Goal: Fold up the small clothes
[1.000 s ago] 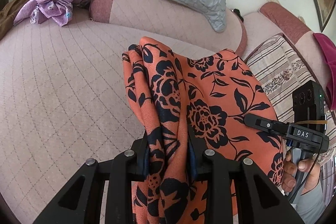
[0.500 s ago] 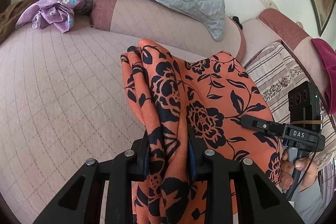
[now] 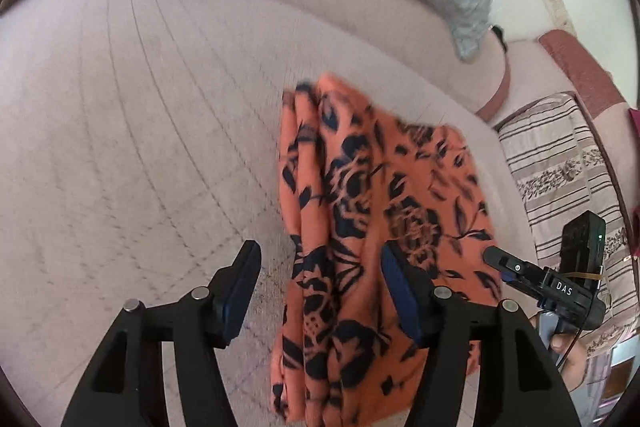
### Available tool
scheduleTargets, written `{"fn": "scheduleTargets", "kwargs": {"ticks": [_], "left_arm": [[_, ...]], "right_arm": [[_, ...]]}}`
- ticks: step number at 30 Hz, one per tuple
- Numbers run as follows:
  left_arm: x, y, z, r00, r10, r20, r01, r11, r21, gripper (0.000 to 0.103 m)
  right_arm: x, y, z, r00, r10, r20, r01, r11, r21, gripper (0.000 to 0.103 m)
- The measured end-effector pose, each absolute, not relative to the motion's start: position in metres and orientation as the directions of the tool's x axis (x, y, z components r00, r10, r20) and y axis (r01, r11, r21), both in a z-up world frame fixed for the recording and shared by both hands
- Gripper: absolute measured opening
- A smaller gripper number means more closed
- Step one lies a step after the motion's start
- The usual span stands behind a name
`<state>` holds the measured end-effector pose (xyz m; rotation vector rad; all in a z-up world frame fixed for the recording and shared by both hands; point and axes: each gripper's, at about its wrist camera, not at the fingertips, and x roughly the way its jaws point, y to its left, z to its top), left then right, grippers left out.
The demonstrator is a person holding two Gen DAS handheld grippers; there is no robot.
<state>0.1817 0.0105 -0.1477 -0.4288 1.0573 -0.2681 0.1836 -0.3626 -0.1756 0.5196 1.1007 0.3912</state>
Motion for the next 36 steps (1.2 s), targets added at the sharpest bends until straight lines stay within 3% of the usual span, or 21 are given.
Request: {"fn": "scheduleTargets", "kwargs": {"ticks": [5, 10, 12, 14, 15, 17, 21, 24, 26, 33, 36], "left_arm": [[0.15, 0.013, -0.125, 0.539, -0.426, -0.726, 0.044, 0.875, -0.482, 0.063], [0.139, -0.002, -0.129, 0.557, -0.461, -0.691, 0.08, 0.858, -0.508, 0.065], [0.143, -0.006, -0.142, 0.52, -0.446, -0.729, 0.068, 0.872, -0.484, 0.065], [0.157, -0.015, -0.173, 0.383, -0.379, -0.843, 0.019, 0.915, -0.403, 0.066], [0.159, -0.016, -0.18, 0.355, -0.389, -0.85, 0.014, 0.912, -0.411, 0.068], [0.158, -0.013, -0.174, 0.383, -0.393, -0.836, 0.013, 0.907, -0.421, 0.068], [0.149, -0.007, -0.143, 0.487, -0.412, -0.77, 0.052, 0.894, -0.446, 0.068], [0.152, -0.011, -0.154, 0.458, -0.367, -0.81, 0.055, 0.921, -0.387, 0.071], [0.158, -0.014, -0.177, 0.38, -0.376, -0.845, 0.064, 0.922, -0.382, 0.072], [0.16, -0.005, -0.131, 0.527, -0.4, -0.75, 0.139, 0.911, -0.388, 0.072], [0.171, -0.011, -0.136, 0.508, -0.395, -0.766, 0.151, 0.916, -0.372, 0.072]], "right_arm": [[0.163, -0.366, -0.126, 0.526, 0.455, -0.718, -0.08, 0.868, 0.491, 0.07], [0.143, -0.34, -0.09, 0.562, 0.554, -0.615, -0.205, 0.813, 0.545, 0.079], [0.144, -0.329, -0.102, 0.53, 0.605, -0.594, -0.223, 0.775, 0.591, 0.082], [0.148, -0.325, -0.126, 0.483, 0.609, -0.629, -0.178, 0.772, 0.61, 0.082], [0.152, -0.326, -0.146, 0.444, 0.605, -0.661, -0.128, 0.773, 0.621, 0.082], [0.152, -0.332, -0.163, 0.455, 0.602, -0.656, -0.085, 0.763, 0.641, 0.082], [0.151, -0.325, -0.135, 0.474, 0.586, -0.657, -0.114, 0.781, 0.614, 0.082], [0.15, -0.322, -0.131, 0.484, 0.593, -0.643, -0.149, 0.78, 0.608, 0.085], [0.156, -0.327, -0.156, 0.445, 0.58, -0.682, -0.072, 0.782, 0.619, 0.085], [0.17, -0.332, -0.129, 0.475, 0.599, -0.645, -0.121, 0.77, 0.626, 0.085], [0.202, -0.341, -0.125, 0.485, 0.629, -0.608, -0.109, 0.733, 0.672, 0.085]]}}
